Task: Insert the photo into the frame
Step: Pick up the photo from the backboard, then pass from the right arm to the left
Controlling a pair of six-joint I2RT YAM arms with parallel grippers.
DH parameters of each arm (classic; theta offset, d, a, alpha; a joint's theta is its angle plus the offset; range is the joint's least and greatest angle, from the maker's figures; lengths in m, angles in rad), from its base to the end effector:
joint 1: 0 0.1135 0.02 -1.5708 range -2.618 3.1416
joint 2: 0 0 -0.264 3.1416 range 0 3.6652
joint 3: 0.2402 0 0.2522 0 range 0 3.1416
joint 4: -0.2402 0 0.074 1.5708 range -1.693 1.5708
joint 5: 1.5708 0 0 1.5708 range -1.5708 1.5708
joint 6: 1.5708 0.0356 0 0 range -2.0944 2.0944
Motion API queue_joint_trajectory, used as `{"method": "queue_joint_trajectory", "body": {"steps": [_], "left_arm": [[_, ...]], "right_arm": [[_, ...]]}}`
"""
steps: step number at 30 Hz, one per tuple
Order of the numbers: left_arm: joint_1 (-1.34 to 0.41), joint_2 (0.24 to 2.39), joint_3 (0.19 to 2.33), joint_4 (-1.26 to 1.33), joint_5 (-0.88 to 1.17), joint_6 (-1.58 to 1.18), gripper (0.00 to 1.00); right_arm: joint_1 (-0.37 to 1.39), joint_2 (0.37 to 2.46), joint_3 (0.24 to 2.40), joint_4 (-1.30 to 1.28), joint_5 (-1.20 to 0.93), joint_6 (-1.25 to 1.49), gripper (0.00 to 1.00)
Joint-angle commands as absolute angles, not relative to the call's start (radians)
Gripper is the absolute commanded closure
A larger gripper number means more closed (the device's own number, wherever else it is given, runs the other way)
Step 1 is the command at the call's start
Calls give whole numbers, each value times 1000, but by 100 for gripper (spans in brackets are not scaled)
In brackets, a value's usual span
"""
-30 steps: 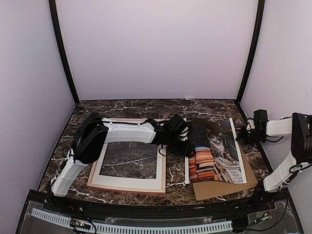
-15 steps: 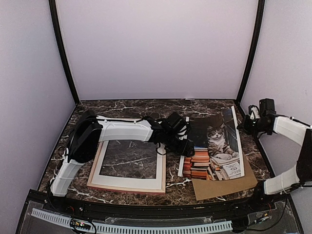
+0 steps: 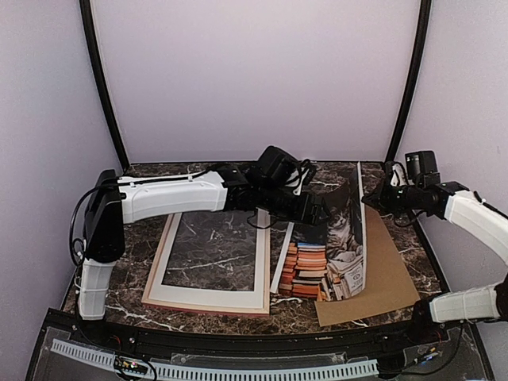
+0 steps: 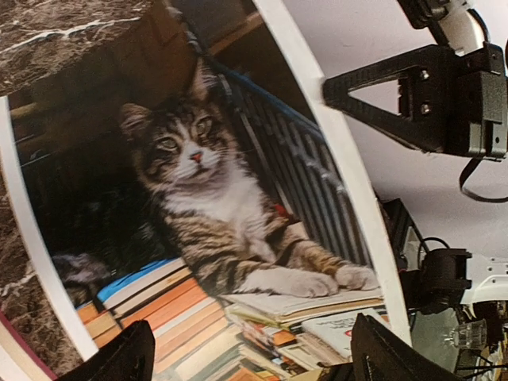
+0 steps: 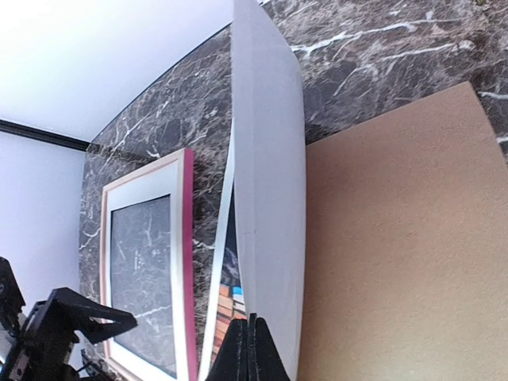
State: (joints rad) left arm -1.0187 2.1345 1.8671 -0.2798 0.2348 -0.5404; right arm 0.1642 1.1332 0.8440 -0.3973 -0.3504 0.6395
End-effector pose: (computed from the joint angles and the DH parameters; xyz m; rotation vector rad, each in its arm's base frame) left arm 0.2583 -0.4351 0.2733 0.7015 2.2257 -1.1148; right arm 0.2379 0.0518 0.2722 0.3591 2.3126 0.8118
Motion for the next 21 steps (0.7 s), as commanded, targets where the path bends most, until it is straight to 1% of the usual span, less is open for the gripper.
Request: {"method": "queue_joint_trajectory", "body": {"steps": [1, 7, 21], "left_arm": [[-1057, 2098, 1860, -193, 309, -634, 12], [-1079, 2098, 1850, -150, 322, -675, 13], [-1086, 2132, 1822, -94, 358, -717, 15]], "right_arm": [[267, 1108, 876, -333, -275, 789, 100], [388, 1138, 919, -320, -171, 840, 100], [540, 1227, 970, -287, -116, 866, 100]]}}
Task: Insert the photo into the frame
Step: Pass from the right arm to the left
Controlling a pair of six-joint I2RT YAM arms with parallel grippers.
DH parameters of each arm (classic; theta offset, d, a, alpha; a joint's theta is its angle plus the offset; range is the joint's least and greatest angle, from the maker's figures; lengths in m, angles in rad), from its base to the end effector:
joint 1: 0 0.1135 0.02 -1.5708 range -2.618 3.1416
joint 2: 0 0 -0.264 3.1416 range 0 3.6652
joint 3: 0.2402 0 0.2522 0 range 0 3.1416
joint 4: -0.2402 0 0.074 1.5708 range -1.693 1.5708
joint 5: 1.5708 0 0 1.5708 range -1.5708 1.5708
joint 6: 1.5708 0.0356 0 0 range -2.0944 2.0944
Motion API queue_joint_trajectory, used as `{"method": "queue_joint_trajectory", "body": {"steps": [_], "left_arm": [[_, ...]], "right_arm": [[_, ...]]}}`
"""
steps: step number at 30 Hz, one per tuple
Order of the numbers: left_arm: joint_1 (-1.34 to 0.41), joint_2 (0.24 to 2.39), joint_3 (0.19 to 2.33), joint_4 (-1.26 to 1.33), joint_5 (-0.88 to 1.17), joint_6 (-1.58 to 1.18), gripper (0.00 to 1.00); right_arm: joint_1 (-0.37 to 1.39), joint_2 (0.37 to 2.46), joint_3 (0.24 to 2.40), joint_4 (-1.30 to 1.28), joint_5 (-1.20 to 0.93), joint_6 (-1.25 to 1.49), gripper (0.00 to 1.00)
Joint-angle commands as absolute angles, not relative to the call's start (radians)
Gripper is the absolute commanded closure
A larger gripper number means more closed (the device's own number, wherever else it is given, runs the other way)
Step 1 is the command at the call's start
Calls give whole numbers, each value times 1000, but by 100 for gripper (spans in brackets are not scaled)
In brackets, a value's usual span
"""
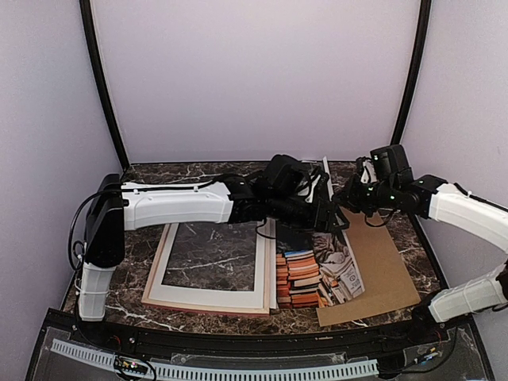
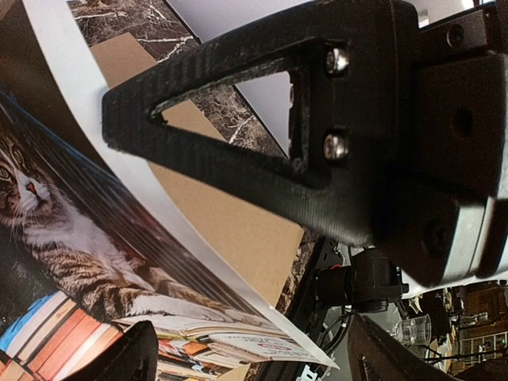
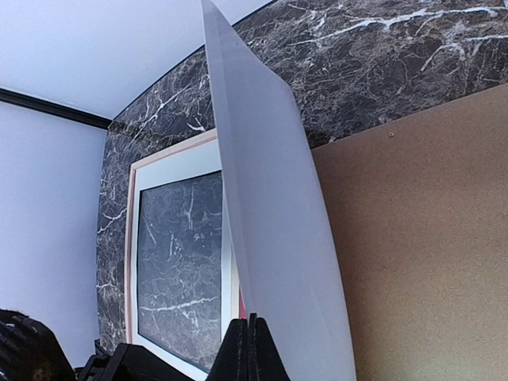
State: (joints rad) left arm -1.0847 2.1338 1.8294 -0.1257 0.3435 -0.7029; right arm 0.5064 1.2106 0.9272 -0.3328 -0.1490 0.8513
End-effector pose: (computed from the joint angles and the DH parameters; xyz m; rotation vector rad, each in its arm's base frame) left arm 0.2278 -0.4568 0.2757 0.6854 2.2023 -1.3952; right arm 0.2318 0.1346 0.2866 0.3117 2.3147 0.8934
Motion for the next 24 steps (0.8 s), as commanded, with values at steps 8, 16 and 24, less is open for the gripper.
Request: {"method": "queue_joint_trajectory", "body": {"steps": [8, 16, 24], "left_arm": [[-1088, 2176, 1823, -93, 303, -725, 20], [-1088, 2215, 1830, -75, 243, -719, 35], [-1088, 2232, 1830, -53, 244, -719, 59]], "right_arm": [[578, 1255, 991, -294, -98, 865, 100], [582, 1245, 990, -304, -95, 859, 100], [582, 1244, 984, -309, -87, 850, 100]]}}
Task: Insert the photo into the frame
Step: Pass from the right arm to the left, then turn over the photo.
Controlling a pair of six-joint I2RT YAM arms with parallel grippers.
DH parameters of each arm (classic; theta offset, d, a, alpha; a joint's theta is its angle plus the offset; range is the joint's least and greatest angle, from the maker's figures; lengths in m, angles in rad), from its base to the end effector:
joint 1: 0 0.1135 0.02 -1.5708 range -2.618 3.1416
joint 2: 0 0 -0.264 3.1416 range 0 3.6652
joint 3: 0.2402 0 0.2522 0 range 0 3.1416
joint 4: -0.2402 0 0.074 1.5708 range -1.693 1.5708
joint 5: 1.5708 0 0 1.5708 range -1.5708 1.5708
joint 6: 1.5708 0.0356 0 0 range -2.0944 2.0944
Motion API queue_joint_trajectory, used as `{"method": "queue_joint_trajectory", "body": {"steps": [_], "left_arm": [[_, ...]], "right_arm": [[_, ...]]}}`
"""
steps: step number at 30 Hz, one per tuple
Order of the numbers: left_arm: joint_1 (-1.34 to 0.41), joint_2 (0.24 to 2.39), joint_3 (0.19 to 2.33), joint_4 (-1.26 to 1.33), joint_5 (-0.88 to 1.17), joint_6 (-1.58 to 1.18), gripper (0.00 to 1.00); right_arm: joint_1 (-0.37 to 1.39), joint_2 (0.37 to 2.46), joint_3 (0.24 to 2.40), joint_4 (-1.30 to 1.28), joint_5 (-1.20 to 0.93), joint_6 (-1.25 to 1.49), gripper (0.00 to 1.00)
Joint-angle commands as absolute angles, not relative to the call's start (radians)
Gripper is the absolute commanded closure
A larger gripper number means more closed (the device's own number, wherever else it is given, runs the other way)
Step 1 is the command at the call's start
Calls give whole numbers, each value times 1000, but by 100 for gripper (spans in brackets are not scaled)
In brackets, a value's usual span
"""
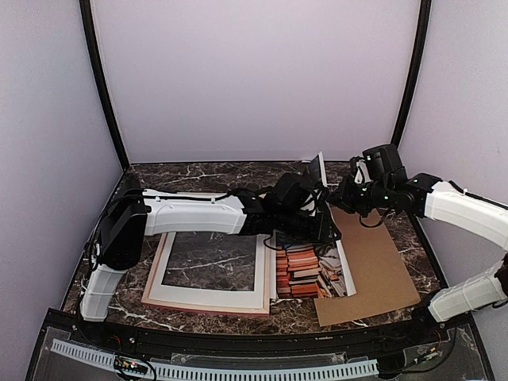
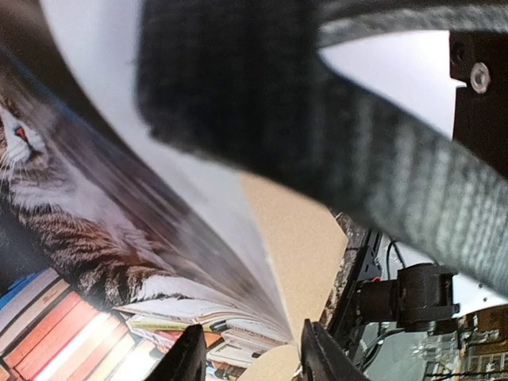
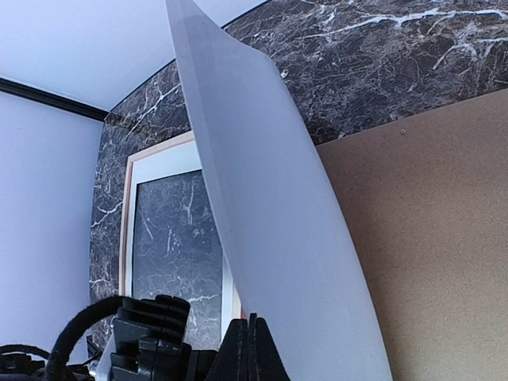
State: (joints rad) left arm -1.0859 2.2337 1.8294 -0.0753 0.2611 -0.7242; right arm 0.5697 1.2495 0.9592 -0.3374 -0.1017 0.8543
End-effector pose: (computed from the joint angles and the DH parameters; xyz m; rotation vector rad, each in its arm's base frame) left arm 0.2377 -0.4709 0.2304 0.6022 2.2600 -1.3022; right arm 0.2314 0.1525 0.2871 0.2724 2.3304 0.8718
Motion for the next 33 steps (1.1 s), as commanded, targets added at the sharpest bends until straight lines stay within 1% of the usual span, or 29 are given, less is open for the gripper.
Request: {"method": "queue_joint_trajectory", "body": {"steps": [1, 2, 7, 10, 11, 12, 13, 14, 15, 20, 23, 25, 27, 30, 33], "left_arm": [[-1088, 2231, 1830, -52, 248, -718, 60], [-1088, 2232, 1829, -48, 250, -716, 63], [-1088, 2231, 1824, -25, 269, -714, 70], [-1086, 2232, 1818, -5, 287, -718, 81], [-1084, 2232, 1814, 9, 299, -721, 86], [-1082, 2232, 1809, 27, 304, -723, 89], [-1081, 2232, 1806, 34, 312, -728, 96], [-1079, 2231, 1804, 43, 316, -730, 98], [-1079, 2231, 1804, 46, 321, -732, 100], [-1073, 2223, 1810, 37, 342, -727, 100], [-1070, 2204, 1826, -7, 360, -693, 100], [-1068, 2191, 1865, -72, 376, -653, 100], [-1064, 2178, 1914, -149, 394, -609, 100], [-1055, 2158, 2015, -267, 437, -549, 100], [-1041, 2122, 2113, -407, 496, -485, 100]], "right_arm": [[582, 1245, 983, -309, -88, 848, 100], [582, 1246, 982, -310, -90, 848, 100], [583, 1243, 981, -311, -91, 844, 100], [583, 1238, 983, -315, -90, 841, 100], [583, 1235, 984, -315, -90, 841, 100], [582, 1232, 983, -315, -91, 839, 100], [582, 1230, 984, -317, -91, 839, 100], [582, 1228, 985, -318, -91, 839, 100], [583, 1228, 986, -319, -92, 839, 100], [582, 1222, 987, -324, -95, 831, 100], [580, 1215, 1007, -352, -84, 804, 79], [579, 1212, 1041, -401, -54, 774, 60], [572, 1205, 1084, -455, -34, 738, 47], [552, 1186, 1156, -541, -14, 695, 37], [521, 1154, 1227, -613, 8, 656, 32]]}}
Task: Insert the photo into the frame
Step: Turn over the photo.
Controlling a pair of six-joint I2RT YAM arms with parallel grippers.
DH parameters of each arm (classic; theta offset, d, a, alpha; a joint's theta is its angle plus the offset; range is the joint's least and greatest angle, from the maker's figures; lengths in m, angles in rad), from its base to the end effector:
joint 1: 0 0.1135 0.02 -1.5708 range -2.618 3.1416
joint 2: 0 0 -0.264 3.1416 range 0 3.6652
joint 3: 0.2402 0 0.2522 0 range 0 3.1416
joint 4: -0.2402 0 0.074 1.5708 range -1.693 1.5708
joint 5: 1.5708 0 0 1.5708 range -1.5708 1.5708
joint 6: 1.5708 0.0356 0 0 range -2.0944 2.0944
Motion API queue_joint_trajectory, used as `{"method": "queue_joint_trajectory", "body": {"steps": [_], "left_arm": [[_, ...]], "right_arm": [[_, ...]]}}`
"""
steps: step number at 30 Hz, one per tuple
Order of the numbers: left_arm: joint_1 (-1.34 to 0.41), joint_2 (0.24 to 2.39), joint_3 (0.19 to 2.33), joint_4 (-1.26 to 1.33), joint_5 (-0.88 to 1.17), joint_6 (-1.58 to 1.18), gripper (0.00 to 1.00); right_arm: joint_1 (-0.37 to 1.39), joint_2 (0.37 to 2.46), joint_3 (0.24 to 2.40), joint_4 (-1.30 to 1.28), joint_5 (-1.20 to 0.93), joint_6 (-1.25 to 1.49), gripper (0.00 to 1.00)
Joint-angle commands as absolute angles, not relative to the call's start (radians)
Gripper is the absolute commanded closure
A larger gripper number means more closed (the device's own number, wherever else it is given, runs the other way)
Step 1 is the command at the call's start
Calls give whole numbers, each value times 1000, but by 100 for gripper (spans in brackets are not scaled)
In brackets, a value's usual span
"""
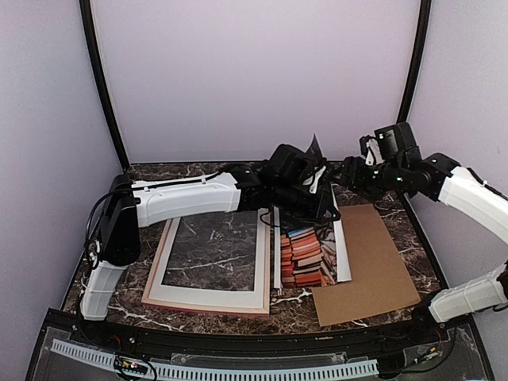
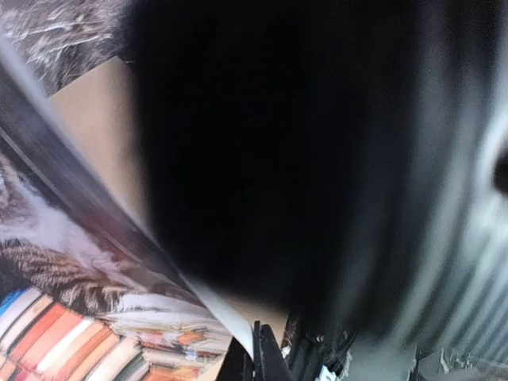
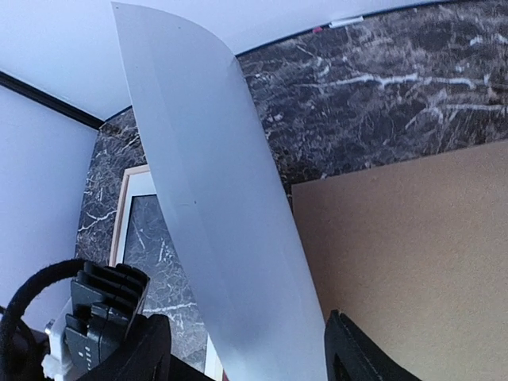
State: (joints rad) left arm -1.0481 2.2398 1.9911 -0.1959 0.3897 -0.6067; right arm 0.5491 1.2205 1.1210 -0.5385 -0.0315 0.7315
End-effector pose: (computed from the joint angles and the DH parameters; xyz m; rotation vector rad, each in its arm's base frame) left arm 0.2541 -0.4681 0.2725 0.7755 2.1604 -1.3628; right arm 0.2273 0.1404 0.3316 0.1922 2.3030 0.7243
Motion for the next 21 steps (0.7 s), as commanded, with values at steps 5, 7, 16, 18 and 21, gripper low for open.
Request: {"method": "queue_joint_trajectory", "body": {"steps": [5, 7, 16, 18, 21], "left_arm": [[-991, 1972, 2137, -564, 627, -417, 100], [-960, 1882, 2081, -619, 650, -407, 100], [-536, 1401, 1376, -721, 671, -375, 100], [-428, 1376, 1247, -746, 692, -332, 100], [-342, 1402, 1127, -781, 693, -268, 100]], "right_arm": [[446, 1136, 1293, -690, 43, 595, 28], [424, 1140, 1290, -696, 37, 581, 28], [390, 1192, 1180, -607, -47, 580, 27], [387, 1208, 1160, -589, -61, 580, 28], [387, 1228, 1131, -570, -76, 580, 28]]}}
